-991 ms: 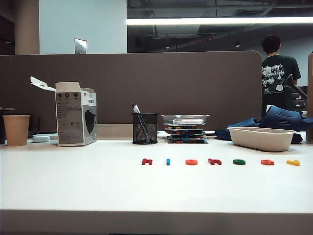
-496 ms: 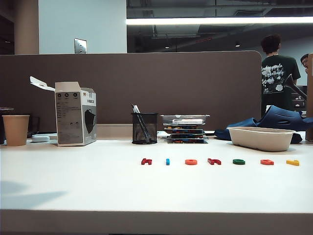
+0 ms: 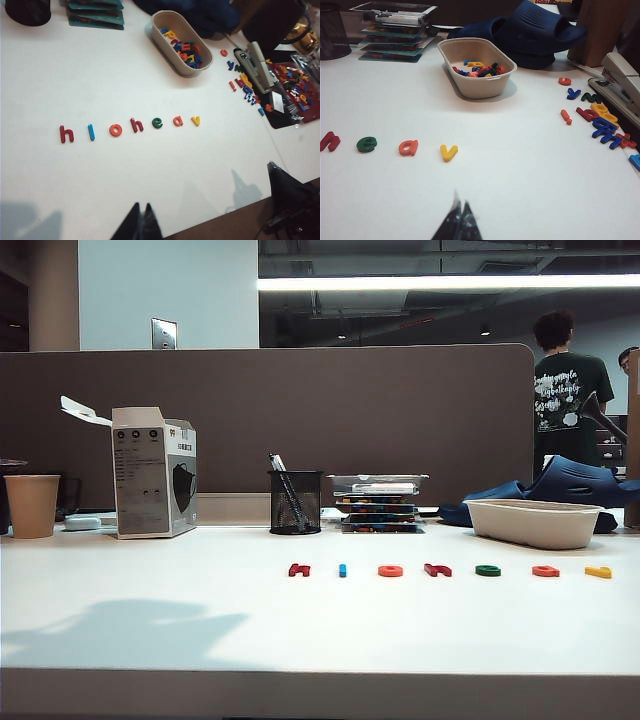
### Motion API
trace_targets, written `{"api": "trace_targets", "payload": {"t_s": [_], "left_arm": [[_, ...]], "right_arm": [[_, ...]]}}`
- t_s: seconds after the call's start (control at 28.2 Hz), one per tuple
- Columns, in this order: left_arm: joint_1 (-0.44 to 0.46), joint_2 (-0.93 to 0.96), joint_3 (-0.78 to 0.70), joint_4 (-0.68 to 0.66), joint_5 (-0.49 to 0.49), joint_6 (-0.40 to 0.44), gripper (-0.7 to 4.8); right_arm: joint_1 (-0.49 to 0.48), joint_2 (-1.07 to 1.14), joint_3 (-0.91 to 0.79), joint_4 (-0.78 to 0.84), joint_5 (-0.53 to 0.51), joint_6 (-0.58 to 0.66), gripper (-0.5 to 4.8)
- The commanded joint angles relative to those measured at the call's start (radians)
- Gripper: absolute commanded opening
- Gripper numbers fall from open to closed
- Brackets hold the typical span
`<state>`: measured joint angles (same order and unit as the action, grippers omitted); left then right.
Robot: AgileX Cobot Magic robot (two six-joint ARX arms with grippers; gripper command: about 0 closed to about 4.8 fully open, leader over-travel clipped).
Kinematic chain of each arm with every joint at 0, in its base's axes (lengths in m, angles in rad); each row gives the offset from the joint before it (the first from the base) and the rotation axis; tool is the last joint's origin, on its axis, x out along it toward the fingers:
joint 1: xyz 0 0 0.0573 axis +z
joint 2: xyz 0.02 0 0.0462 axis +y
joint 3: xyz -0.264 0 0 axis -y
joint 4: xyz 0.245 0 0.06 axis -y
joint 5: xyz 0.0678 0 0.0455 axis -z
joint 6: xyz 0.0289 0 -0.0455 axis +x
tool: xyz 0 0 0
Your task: Select the appropriate letters from the row of letter magnets placed on the table to arrange into the word "love".
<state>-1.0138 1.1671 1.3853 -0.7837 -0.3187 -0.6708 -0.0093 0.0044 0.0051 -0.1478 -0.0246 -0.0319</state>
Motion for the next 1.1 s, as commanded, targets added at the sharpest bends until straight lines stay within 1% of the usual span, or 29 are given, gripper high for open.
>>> {"api": "trace_targets", "payload": {"t_s": [0.04, 0.14, 0.32, 0.42, 0.53, 0.64, 0.71, 0.81, 0.85, 0.99, 1.1], "left_arm": [[-0.002, 0.001, 0.003, 0.014, -0.064, -0.003, -0.05], [-0.002, 0.0, 0.003, 0.039, -0.096, 0.008, -0.05], [-0.002, 0.001, 0.003, 0.038, -0.096, 0.008, -0.05], [-0.003, 0.001, 0.003, 0.038, -0.095, 0.007, -0.05], [-0.002, 0.001, 0.003, 0.038, -0.073, 0.003, -0.05], [-0.003, 0.0, 0.003, 0.031, -0.024, 0.004, -0.05], [-0.003, -0.002, 0.003, 0.016, 0.031, 0.004, -0.05], [-0.003, -0.002, 0.003, -0.006, 0.079, 0.001, -0.05], [-0.003, -0.002, 0.003, -0.017, 0.081, -0.006, -0.05], [-0.002, -0.002, 0.003, -0.096, 0.08, -0.101, -0.05], [-0.002, -0.002, 0.003, -0.144, 0.064, -0.115, -0.05]], "right_arm": [[0.0, -0.007, -0.005, 0.01, 0.004, -0.002, -0.05], [0.0, -0.007, -0.005, 0.01, 0.004, -0.001, -0.05], [0.002, -0.007, 0.005, 0.022, 0.004, 0.002, -0.05], [0.002, -0.007, 0.039, 0.023, 0.004, 0.016, -0.05], [0.002, -0.005, 0.098, 0.014, 0.004, 0.028, -0.05], [0.002, -0.002, 0.168, -0.02, 0.008, 0.028, -0.05], [0.002, 0.005, 0.219, -0.07, 0.022, 0.027, -0.05], [0.002, 0.03, 0.295, -0.165, 0.046, 0.027, -0.05], [0.002, 0.044, 0.318, -0.189, 0.048, 0.027, -0.05], [0.002, 0.129, 0.415, -0.265, 0.047, 0.027, -0.05], [0.002, 0.237, 0.514, -0.29, 0.046, 0.027, -0.05]]}}
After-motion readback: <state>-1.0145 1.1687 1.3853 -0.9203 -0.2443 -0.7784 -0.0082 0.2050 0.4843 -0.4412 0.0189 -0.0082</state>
